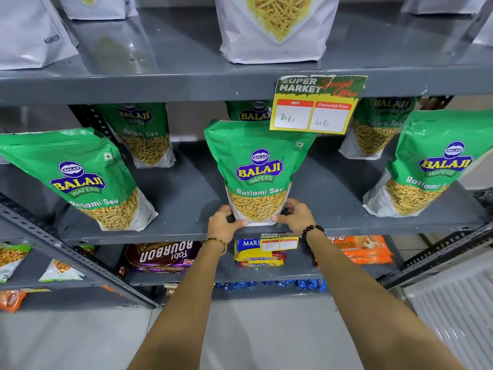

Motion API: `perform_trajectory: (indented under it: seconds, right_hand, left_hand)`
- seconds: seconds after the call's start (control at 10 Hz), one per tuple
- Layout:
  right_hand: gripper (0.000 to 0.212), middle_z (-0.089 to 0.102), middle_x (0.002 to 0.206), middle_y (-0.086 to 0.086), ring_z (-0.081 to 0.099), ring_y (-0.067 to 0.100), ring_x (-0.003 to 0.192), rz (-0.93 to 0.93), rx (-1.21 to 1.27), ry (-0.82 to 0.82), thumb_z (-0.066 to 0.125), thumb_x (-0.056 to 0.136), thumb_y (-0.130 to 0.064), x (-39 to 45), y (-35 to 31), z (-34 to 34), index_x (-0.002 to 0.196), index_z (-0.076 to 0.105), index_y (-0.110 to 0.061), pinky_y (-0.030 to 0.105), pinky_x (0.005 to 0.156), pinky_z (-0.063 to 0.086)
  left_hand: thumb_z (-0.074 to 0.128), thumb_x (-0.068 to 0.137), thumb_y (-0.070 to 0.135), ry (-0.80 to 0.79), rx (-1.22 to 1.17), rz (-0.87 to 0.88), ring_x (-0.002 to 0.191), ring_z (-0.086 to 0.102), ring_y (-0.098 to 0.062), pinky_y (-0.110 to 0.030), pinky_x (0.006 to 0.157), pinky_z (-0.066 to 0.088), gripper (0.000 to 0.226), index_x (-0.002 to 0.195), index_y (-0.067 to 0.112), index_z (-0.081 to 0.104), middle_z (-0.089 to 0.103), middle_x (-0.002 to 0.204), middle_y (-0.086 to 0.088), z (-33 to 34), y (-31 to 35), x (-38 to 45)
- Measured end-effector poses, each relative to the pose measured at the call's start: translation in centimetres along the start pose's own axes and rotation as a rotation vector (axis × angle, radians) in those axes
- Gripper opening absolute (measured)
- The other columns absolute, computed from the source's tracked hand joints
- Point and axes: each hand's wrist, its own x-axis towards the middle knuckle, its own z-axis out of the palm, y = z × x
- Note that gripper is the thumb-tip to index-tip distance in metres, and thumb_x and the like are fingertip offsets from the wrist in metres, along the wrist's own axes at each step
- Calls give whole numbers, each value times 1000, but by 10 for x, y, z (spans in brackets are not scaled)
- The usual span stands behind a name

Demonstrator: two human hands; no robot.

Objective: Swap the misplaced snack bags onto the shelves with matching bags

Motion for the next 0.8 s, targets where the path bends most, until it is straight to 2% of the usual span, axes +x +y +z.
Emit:
perform_trajectory:
  seconds: [0.2, 0.5, 0.7, 0.8]
  right_hand:
    - [50, 63, 121, 12, 56, 28, 112, 3, -13, -1, 75, 71, -9, -1, 1, -1, 116, 56, -6, 36, 91, 45]
    - [47, 62, 122, 14, 55, 28, 112, 1, 0, -17, 73, 72, -7, -2, 0, 0, 115, 56, -6, 32, 90, 43]
    - [55, 59, 127, 12, 53, 28, 115, -9, -87, 9, 73, 72, -11, -14, 5, 4, 122, 51, -6, 33, 91, 43]
    - [65, 53, 135, 11, 48, 29, 124, -14, -132, 20, 73, 73, -15, -29, 9, 5, 131, 44, -8, 36, 99, 41]
  left_hand:
    - [74, 72, 15, -27, 5, -9, 117, 55, -29, -37, 96, 44, 49, 115, 3, 54, 60, 127, -15, -1, 1, -1]
    - [69, 76, 14, -53, 72, 5, 118, 54, -31, -45, 101, 43, 50, 121, 8, 49, 59, 129, -14, -2, 5, -4]
    - [64, 82, 18, -40, 142, -13, 125, 47, -36, -49, 102, 40, 58, 133, 10, 37, 51, 137, -16, -5, 7, -13]
    - [63, 83, 24, -52, 171, -30, 130, 42, -35, -45, 104, 38, 70, 140, 9, 26, 43, 143, -18, -9, -3, -25]
